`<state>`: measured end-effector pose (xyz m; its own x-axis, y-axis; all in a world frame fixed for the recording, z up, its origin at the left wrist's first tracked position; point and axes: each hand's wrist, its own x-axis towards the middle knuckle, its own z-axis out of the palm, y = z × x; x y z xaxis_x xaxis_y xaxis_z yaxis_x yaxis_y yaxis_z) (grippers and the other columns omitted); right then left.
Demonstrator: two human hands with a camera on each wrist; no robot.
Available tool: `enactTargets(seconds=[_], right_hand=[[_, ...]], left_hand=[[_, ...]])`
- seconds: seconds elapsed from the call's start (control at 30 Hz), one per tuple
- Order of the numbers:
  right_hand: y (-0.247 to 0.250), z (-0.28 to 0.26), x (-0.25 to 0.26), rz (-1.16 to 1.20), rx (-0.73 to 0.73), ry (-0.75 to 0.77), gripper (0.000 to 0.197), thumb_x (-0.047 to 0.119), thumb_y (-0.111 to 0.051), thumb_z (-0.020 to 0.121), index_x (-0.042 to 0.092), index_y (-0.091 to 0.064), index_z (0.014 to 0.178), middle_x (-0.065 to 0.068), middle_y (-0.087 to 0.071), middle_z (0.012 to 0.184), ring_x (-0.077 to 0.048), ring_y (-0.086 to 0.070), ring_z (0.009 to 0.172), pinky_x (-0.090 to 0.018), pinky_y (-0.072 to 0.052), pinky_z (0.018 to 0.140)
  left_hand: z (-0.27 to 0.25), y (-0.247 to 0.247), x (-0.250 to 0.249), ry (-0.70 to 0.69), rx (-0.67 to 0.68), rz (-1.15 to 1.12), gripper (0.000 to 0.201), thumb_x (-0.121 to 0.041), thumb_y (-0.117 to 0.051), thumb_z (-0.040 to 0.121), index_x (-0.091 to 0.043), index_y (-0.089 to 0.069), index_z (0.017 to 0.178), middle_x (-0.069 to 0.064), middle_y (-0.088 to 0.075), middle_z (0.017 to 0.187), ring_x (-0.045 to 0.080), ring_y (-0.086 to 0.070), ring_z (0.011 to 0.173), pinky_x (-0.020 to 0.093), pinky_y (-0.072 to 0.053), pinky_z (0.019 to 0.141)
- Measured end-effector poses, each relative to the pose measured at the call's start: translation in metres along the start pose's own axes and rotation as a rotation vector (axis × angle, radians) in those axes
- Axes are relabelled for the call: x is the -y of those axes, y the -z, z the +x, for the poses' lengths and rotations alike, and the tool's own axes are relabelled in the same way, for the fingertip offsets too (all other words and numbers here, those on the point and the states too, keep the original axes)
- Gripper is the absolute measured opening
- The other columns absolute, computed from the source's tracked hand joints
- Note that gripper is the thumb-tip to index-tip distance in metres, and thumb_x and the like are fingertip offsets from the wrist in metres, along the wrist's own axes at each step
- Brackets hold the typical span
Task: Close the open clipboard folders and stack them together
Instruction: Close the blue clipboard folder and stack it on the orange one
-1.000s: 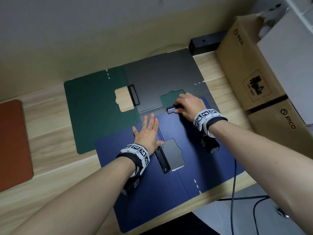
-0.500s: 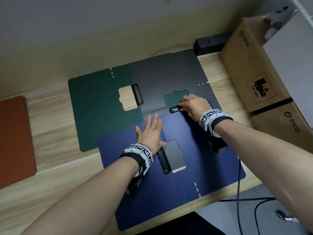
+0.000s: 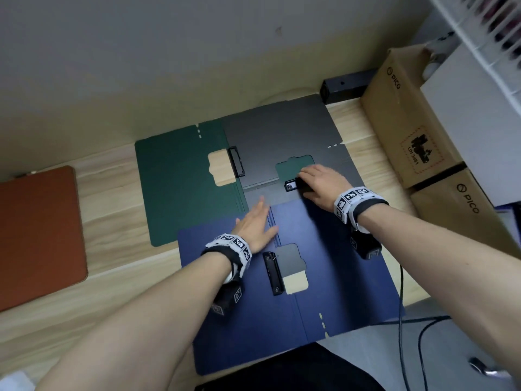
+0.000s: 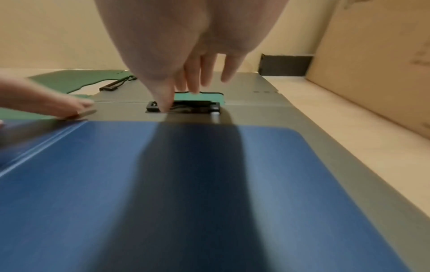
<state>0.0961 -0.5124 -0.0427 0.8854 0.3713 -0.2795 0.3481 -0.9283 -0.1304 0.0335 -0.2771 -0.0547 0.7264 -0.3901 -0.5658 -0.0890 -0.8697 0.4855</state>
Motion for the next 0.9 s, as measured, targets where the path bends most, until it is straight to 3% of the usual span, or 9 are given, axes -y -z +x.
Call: enactTargets(seconds=[0.1,0.2,0.27,0.37,0.5,0.6,0.7,0.77,0.9], right_hand=[[-0.014,-0.045,-0.003,0.129,-0.123,-0.142,0.047,0.024,-0.066,0.084,0.010,-0.053,0.126,-0.010,-0.053,0.132,-0.031,-0.049,0.123,-0.042,-0.044,0.102],[-0.032,-0.092,-0.014,0.152,-0.161,-0.352,0.052,0.034,-0.070,0.081,0.007,-0.052,0.122,-0.012,-0.053,0.124,-0.032,-0.049,0.115,-0.043,-0.048,0.095],[-0.044,-0.118,-0.020,0.127,-0.116,-0.468,0.056,0.039,-0.072,0.079,0.006,-0.052,0.119,-0.015,-0.052,0.118,-0.035,-0.050,0.109,-0.045,-0.050,0.087],[-0.052,-0.137,-0.015,0.160,-0.011,-0.661,0.059,0.045,-0.071,0.079,0.006,-0.050,0.117,-0.017,-0.049,0.115,-0.038,-0.050,0.107,-0.047,-0.050,0.076],[-0.062,-0.133,-0.006,0.306,-0.005,-0.848,0.069,0.046,-0.075,0.077,0.002,-0.047,0.122,-0.024,-0.048,0.122,-0.042,-0.047,0.115,-0.050,-0.046,0.087],[-0.064,-0.126,-0.009,0.412,0.014,-0.975,0.076,0.046,-0.085,0.064,0.002,-0.052,0.117,-0.023,-0.052,0.121,-0.042,-0.050,0.115,-0.046,-0.046,0.095],[-0.062,-0.123,-0.010,0.476,0.058,-1.009,0.069,0.054,-0.089,0.048,0.011,-0.066,0.098,-0.015,-0.065,0.107,-0.036,-0.060,0.101,-0.041,-0.054,0.086],[-0.055,-0.121,0.000,0.443,0.093,-0.961,0.056,0.050,-0.088,0.052,0.012,-0.071,0.089,-0.015,-0.068,0.101,-0.035,-0.063,0.094,-0.038,-0.054,0.081],[-0.028,-0.106,0.037,0.390,0.095,-0.826,0.069,0.044,-0.086,0.062,0.008,-0.061,0.115,-0.017,-0.056,0.122,-0.036,-0.054,0.115,-0.039,-0.045,0.097]], left_hand=[[-0.021,0.005,0.017,0.002,-0.314,-0.188,0.056,-0.024,-0.042,0.099,-0.011,-0.026,0.151,0.004,-0.019,0.162,0.020,-0.022,0.148,0.034,-0.019,0.120],[-0.053,0.005,0.044,0.176,-0.558,-0.240,0.042,-0.017,-0.048,0.094,-0.008,-0.044,0.135,0.011,-0.047,0.140,0.026,-0.045,0.130,0.036,-0.036,0.108],[-0.073,-0.001,0.069,0.383,-0.576,-0.218,0.040,-0.017,-0.054,0.091,-0.003,-0.049,0.128,0.017,-0.050,0.130,0.034,-0.048,0.123,0.040,-0.039,0.104],[-0.095,-0.011,0.099,0.661,-0.475,-0.248,0.053,-0.023,-0.062,0.086,0.006,-0.046,0.128,0.027,-0.046,0.131,0.042,-0.045,0.122,0.043,-0.035,0.106],[-0.105,-0.020,0.111,0.841,-0.396,-0.423,0.067,-0.032,-0.070,0.076,0.001,-0.043,0.127,0.023,-0.045,0.132,0.042,-0.047,0.121,0.042,-0.041,0.103],[-0.104,-0.019,0.128,0.899,-0.372,-0.602,0.077,-0.041,-0.072,0.060,-0.005,-0.049,0.124,0.015,-0.054,0.127,0.038,-0.056,0.114,0.040,-0.047,0.099],[-0.106,-0.019,0.158,0.843,-0.383,-0.774,0.057,-0.047,-0.073,0.044,-0.012,-0.071,0.089,0.009,-0.073,0.099,0.031,-0.070,0.086,0.042,-0.058,0.086],[-0.113,-0.017,0.167,0.793,-0.444,-0.871,0.037,-0.041,-0.075,0.056,-0.010,-0.069,0.076,0.013,-0.075,0.088,0.031,-0.072,0.080,0.047,-0.059,0.081],[-0.128,0.007,0.165,0.739,-0.662,-1.018,0.028,-0.027,-0.075,0.078,-0.011,-0.061,0.096,0.017,-0.072,0.100,0.033,-0.069,0.093,0.047,-0.055,0.089]])
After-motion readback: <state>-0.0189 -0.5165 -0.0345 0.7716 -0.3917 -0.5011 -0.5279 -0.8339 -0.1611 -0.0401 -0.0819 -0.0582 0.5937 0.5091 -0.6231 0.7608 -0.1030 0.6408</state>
